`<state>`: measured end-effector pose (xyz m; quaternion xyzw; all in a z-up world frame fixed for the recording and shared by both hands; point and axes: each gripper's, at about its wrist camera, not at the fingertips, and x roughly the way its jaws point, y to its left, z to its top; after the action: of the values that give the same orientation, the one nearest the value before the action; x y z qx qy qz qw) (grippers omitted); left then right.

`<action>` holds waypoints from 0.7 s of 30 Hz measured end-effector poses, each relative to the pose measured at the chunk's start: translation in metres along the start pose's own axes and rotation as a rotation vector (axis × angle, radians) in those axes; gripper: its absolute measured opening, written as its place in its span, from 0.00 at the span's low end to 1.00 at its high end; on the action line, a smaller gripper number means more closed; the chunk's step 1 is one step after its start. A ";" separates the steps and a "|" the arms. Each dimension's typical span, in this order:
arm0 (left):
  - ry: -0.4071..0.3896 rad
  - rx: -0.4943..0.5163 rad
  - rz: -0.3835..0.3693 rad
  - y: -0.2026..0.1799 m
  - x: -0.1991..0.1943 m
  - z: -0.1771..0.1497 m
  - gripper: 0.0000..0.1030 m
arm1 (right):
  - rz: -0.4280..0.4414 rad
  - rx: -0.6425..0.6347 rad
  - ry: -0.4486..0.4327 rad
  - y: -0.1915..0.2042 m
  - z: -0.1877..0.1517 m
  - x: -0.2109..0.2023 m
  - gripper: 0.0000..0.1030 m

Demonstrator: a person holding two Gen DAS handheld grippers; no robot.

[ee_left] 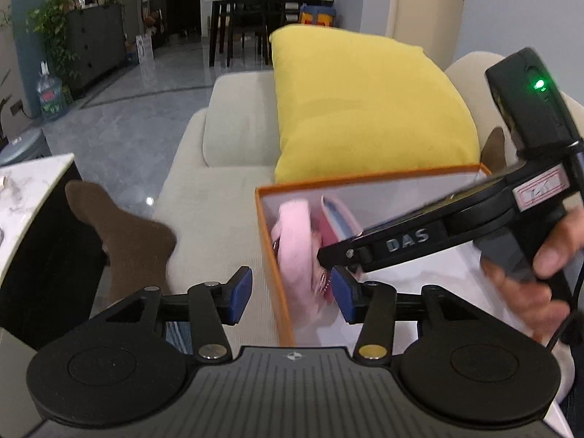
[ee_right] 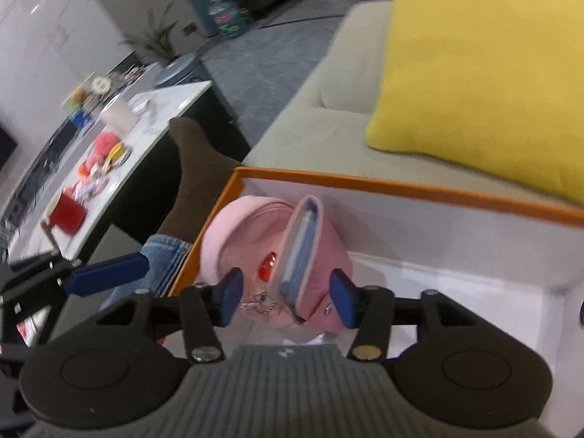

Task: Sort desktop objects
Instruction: 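Carry the pink pouch and pink wallet into the shoebox with both tools, then open both tools to release the pouch and wallet in the box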

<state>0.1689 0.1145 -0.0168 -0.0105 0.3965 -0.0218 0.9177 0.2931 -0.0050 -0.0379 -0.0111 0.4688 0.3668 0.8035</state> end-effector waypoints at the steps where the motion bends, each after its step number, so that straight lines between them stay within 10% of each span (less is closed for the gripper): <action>1: 0.022 -0.002 -0.010 0.002 0.003 -0.002 0.54 | 0.002 -0.024 0.007 0.002 0.000 0.001 0.58; 12: 0.113 -0.030 -0.084 0.008 0.023 -0.022 0.26 | -0.055 -0.212 0.140 0.018 -0.005 0.036 0.68; 21: 0.111 -0.037 -0.072 0.012 0.022 -0.023 0.14 | -0.076 -0.318 0.076 0.028 -0.007 0.050 0.59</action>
<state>0.1677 0.1253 -0.0488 -0.0404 0.4463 -0.0482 0.8926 0.2855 0.0419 -0.0708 -0.1699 0.4342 0.4048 0.7866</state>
